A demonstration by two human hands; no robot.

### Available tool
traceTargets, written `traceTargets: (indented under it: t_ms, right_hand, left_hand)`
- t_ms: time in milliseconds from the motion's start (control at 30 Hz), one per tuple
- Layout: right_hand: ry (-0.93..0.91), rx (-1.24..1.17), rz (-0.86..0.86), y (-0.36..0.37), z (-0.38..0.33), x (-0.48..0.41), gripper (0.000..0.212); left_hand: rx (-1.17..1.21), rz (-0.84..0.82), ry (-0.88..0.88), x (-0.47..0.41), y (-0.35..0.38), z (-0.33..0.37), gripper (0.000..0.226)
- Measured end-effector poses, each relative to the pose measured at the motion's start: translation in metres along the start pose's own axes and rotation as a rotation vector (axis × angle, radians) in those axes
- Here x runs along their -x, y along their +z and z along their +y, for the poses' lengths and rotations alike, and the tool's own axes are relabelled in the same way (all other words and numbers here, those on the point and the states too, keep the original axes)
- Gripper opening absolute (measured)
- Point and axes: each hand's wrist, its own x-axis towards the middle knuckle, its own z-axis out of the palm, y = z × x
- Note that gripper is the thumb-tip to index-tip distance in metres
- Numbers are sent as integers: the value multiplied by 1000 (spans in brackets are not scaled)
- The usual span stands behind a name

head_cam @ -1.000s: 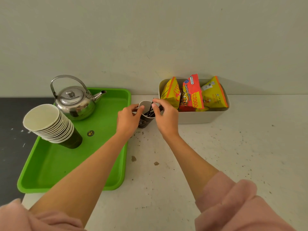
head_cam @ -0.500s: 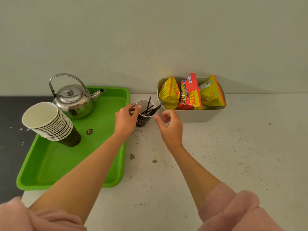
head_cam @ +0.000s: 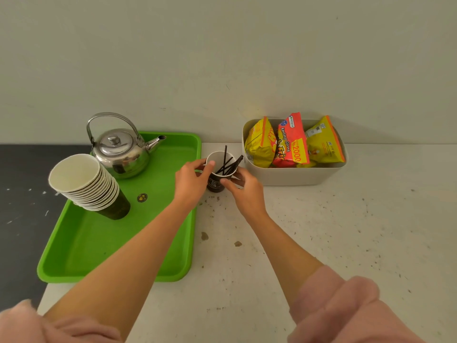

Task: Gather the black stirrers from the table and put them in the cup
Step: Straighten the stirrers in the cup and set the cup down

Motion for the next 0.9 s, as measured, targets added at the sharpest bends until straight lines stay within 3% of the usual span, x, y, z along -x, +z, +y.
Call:
traceTargets:
  t_ms: [433,900]
  right_hand:
    - [-43,27,67,17,-3,-22,45]
    - [-59,31,158,25,5,-31,50]
  left_hand:
    - [138,-70,3,-34,-5,-3,26]
    - [199,-111,10,-43,2,-10,34]
